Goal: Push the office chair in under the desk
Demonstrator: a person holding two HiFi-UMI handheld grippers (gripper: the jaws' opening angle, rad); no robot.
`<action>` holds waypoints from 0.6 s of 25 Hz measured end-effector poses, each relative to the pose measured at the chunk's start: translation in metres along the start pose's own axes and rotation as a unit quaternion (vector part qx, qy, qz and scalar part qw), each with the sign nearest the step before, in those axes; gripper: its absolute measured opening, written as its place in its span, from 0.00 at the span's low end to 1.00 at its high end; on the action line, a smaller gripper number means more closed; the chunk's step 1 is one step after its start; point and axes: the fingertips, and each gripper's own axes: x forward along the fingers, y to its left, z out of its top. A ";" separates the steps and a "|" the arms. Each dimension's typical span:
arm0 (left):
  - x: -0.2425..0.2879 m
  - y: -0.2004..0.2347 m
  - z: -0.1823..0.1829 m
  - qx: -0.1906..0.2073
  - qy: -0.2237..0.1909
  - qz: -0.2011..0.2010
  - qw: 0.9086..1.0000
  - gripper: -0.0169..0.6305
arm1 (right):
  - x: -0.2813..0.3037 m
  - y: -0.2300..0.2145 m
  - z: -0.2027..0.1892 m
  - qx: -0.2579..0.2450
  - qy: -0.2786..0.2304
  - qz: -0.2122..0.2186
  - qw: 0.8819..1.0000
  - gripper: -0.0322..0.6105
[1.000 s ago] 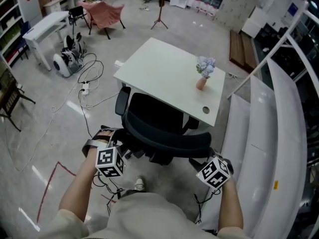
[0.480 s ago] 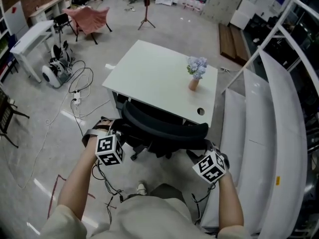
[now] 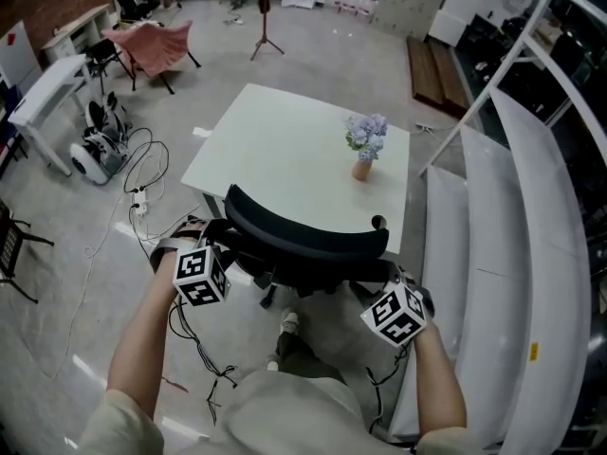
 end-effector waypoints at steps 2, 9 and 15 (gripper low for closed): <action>0.009 0.013 0.001 0.001 0.001 -0.003 1.000 0.41 | 0.006 -0.011 0.004 0.004 -0.002 0.005 1.000 0.34; 0.027 0.047 -0.008 0.005 0.005 -0.027 1.000 0.41 | 0.019 -0.027 0.025 0.022 -0.018 0.043 0.999 0.30; 0.039 0.069 -0.016 0.010 0.003 -0.033 0.999 0.41 | 0.029 -0.035 0.036 0.025 -0.019 0.033 0.999 0.29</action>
